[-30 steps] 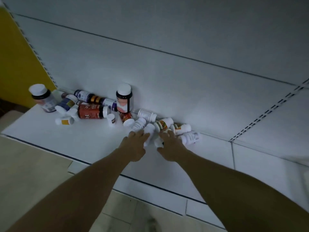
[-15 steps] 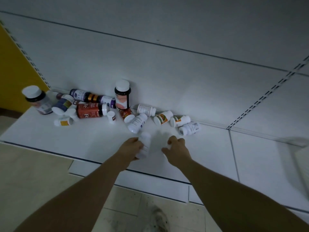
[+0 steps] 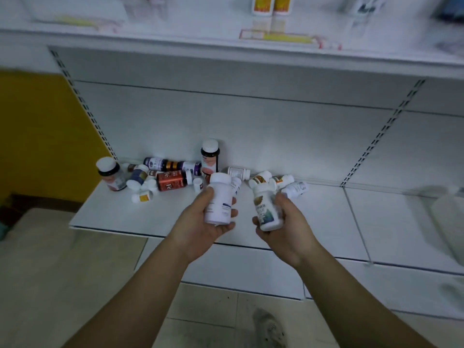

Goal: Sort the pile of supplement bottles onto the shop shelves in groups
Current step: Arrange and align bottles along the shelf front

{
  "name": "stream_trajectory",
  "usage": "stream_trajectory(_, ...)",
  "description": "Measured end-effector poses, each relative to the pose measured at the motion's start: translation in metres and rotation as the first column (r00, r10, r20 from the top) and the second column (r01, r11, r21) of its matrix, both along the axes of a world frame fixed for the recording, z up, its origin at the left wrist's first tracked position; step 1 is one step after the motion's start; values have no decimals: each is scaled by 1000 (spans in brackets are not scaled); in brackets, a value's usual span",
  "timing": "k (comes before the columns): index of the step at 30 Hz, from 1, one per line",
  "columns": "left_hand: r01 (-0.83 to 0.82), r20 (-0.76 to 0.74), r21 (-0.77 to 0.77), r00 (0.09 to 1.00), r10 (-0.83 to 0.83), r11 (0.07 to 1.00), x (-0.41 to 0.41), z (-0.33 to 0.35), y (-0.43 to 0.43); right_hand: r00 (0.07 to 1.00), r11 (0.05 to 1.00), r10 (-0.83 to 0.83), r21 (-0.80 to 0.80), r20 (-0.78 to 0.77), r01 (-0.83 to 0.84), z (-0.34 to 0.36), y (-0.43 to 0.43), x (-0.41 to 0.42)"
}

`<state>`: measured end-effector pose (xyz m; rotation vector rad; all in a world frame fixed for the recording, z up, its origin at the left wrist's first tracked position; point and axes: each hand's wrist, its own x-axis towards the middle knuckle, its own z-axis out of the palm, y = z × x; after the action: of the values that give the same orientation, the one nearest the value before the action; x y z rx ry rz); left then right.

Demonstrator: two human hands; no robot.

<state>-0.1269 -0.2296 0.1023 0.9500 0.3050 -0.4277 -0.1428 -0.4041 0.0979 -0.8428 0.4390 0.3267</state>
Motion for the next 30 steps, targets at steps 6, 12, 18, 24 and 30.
stream_trajectory(6, 68, 73, -69, 995, -63, 995, -37, 71, 18, 981, 998, -43, -37, 189, 51, 65, 19, -43)
stream_trajectory(12, 134, 205, -141, 973, -103, 981, -64, 122, 13, 958, 997, -67, -26, 279, 77, 116, 16, -70)
stream_trajectory(18, 121, 320, -76, 943, -91, 990, -88, 152, -29, 910, 975, -168, -74, 378, 211, 155, -20, -100)
stream_trajectory(24, 181, 498, 25, 851, -169, 983, -115, 178, -123, 840, 914, -284, -136, 462, 383, 183, -101, -147)
stream_trajectory(30, 287, 503, 44, 821, -269, 957, -156, 196, -236, 732, 798, -413, -172, 542, 578, 206, -204, -207)
